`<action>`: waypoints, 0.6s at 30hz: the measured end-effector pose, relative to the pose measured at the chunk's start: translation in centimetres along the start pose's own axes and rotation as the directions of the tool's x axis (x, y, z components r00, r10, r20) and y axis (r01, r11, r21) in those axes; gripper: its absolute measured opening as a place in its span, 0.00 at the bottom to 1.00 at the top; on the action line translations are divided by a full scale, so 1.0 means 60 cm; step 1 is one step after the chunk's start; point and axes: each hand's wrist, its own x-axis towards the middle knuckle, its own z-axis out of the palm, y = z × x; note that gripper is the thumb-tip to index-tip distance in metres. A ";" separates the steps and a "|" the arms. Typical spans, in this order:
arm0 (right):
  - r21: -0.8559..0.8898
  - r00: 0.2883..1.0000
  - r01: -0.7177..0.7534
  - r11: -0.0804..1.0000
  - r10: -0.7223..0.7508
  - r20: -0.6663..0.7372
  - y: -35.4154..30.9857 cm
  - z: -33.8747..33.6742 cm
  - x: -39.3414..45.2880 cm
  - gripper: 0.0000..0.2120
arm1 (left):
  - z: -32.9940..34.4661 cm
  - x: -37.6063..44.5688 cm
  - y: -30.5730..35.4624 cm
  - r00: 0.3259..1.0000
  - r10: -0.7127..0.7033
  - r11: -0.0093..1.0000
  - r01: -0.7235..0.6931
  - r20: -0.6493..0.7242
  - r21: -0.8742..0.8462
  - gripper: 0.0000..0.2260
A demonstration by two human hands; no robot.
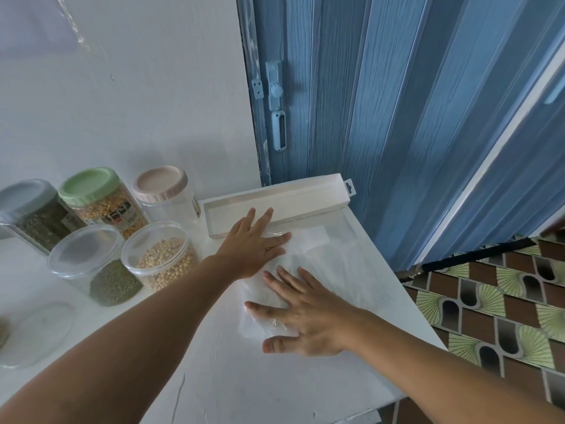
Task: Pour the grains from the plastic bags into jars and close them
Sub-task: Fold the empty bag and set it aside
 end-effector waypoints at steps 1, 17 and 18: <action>0.067 1.000 -0.005 0.998 0.006 -0.006 -0.001 -0.006 -0.001 0.33 | -0.001 0.000 0.000 1.000 -0.004 1.000 0.004 0.001 -0.004 0.24; 0.006 0.877 -0.461 0.887 0.457 -0.150 0.025 0.014 -0.014 0.43 | -0.015 -0.005 0.001 0.997 -0.022 0.992 0.032 0.076 -0.125 0.26; 0.006 0.879 -0.460 0.888 0.456 -0.140 0.025 0.014 -0.013 0.43 | -0.017 -0.002 0.000 0.998 -0.020 0.989 0.027 0.054 -0.143 0.25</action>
